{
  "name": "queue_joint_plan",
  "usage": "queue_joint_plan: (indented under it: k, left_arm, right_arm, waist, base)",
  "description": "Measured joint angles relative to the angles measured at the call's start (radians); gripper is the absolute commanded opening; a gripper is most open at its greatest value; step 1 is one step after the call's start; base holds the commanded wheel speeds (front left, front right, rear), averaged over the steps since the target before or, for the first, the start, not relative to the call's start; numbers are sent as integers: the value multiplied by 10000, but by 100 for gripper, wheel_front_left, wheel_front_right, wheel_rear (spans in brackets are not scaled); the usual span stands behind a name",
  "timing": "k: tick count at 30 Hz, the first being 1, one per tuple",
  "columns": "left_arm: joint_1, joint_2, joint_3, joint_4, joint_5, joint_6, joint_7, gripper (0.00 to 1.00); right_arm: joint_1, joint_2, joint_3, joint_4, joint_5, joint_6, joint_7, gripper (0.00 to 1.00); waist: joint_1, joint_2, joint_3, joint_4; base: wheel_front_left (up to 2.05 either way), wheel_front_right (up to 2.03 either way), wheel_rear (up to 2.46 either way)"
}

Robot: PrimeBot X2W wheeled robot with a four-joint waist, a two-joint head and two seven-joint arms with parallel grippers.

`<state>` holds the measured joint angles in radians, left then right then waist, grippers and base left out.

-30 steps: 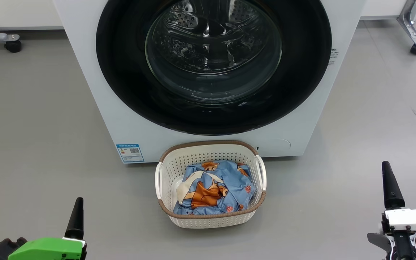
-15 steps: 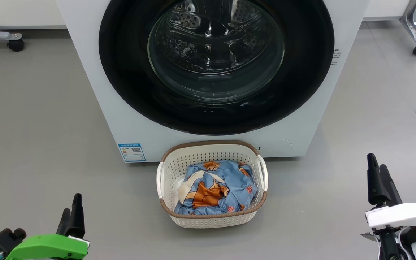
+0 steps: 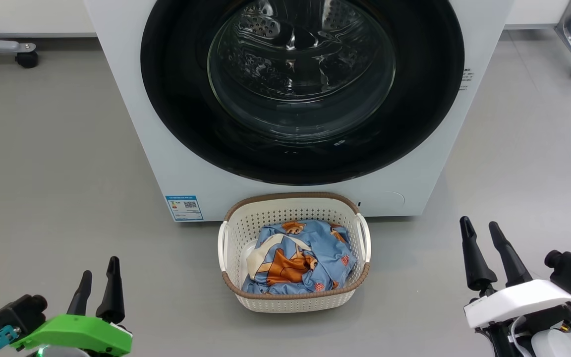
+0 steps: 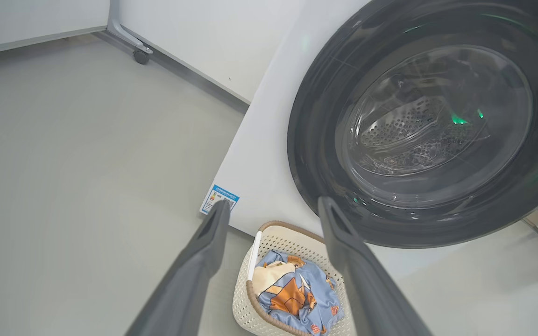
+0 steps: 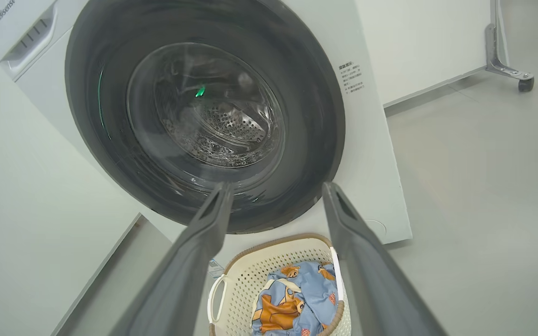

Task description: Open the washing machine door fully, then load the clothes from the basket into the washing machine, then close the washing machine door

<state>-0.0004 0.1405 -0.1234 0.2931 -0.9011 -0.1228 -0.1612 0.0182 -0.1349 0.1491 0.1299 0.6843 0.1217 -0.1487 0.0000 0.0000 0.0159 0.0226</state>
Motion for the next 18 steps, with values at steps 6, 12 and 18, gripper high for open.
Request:
queue_joint_plan:
  k: [6,12,18]
  left_arm:
    - [-1,6,79,6,1181,0,-180,100]
    - [3,35,293,25,2339,-2,-297,100]
    - [7,36,502,17,3407,-12,-483,100]
  right_arm:
    - [-102,-142,293,31,-976,2,-182,100]
    - [-98,-251,316,284,-1939,4,-341,100]
    - [-85,-236,205,629,-2663,4,-527,100]
  waist:
    - [0,0,-11,45]
    - [0,0,-24,94]
    - [0,0,-44,131]
  base:
    - [0,0,0]
    - [0,0,0]
    - [0,0,0]
